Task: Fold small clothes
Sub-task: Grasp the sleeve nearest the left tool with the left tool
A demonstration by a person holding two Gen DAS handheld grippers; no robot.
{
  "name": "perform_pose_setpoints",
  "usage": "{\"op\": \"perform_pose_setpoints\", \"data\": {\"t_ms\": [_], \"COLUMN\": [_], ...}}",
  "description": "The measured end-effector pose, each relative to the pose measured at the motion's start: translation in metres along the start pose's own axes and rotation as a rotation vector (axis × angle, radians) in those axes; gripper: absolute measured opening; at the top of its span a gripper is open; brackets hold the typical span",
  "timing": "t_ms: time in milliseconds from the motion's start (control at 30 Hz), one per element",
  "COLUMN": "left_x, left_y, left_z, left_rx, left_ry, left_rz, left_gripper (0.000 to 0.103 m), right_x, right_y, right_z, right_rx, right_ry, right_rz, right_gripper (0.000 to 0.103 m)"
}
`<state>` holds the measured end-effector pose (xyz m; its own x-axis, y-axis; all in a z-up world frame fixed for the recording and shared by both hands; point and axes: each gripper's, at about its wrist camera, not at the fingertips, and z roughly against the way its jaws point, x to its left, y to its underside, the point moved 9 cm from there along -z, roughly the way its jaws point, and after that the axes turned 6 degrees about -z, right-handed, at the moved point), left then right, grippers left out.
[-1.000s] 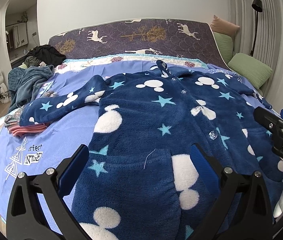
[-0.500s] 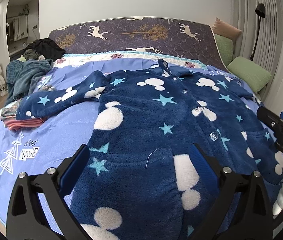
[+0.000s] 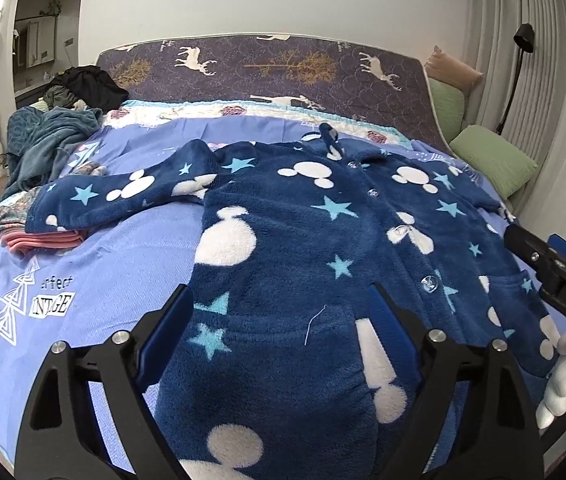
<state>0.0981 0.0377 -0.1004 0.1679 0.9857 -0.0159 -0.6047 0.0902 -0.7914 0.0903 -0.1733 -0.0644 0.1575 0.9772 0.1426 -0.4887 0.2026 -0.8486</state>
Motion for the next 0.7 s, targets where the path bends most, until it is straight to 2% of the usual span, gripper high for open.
{"op": "perform_pose_setpoints", "data": {"t_ms": [167,333,500,700], "left_x": [0.006,0.012,0.027,0.049], "left_y": [-0.001,-0.005,-0.013,-0.023], "left_z": [-0.003,-0.005,-0.009,-0.012], "left_rx": [0.005,-0.003,-0.005,-0.010], "left_ry": [0.013,0.086,0.102,0.081], "left_rz": [0.013,0.051,0.075,0.108], "left_gripper": [0.084,0.075,0.065,0.064], "right_x": [0.009,0.016,0.024,0.035], "right_y": [-0.001,-0.004,-0.009,-0.016], "right_z": [-0.003,-0.009,-0.014,-0.023], "right_rx": [0.010,0.020,0.033,0.042], "right_ry": [-0.014,-0.021,-0.043,-0.060], "right_rz": [0.021,0.037,0.043,0.077], "right_gripper": [0.101,0.101,0.101,0.101]}}
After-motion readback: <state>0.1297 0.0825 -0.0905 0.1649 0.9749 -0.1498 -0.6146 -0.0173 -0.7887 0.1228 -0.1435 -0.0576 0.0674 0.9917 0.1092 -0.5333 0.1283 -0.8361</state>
